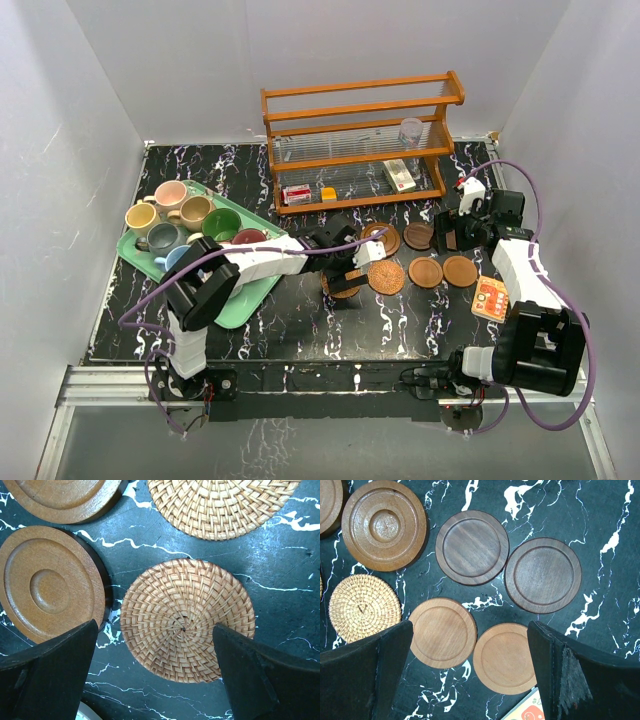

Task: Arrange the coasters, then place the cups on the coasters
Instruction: Move the coaster to the center of the board.

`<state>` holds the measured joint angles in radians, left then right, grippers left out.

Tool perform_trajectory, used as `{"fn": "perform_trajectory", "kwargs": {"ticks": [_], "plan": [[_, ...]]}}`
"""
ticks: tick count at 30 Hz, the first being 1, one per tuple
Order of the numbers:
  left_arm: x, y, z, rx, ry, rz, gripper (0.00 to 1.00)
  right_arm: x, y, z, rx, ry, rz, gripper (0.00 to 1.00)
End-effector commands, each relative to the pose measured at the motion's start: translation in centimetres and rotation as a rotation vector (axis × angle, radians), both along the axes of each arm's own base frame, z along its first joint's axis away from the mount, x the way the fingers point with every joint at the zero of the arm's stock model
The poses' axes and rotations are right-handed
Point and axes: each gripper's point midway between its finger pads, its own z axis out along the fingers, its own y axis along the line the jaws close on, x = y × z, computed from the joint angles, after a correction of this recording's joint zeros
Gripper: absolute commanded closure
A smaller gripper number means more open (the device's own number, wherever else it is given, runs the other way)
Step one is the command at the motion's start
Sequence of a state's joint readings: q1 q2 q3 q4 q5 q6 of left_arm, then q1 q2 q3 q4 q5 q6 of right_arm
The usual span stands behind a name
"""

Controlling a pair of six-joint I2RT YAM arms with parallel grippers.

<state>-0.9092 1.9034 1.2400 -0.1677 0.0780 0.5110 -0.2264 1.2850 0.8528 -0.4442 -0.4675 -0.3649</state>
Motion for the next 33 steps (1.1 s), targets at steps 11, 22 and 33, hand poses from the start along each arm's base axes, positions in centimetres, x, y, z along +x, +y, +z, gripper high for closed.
{"fn": "perform_trajectory", "kwargs": {"ticks": [11,22,33], "plan": [[-0.9,0.3,1.0,0.025,0.054,0.032,0.01,0.9,-0.3,0.8,-0.012,-0.038,0.005,0.02],[-1.2,0.4,2.8,-0.021,0.028,0.024,0.01,0.9,-0.4,0.5,-0.014,-0.029,0.005,0.02],[-3.5,0.5,3.0,-0.061,0.076,-0.086,0.01,0.9,-0.4,0.1,-0.016,-0.018,0.005,0.02]]}}
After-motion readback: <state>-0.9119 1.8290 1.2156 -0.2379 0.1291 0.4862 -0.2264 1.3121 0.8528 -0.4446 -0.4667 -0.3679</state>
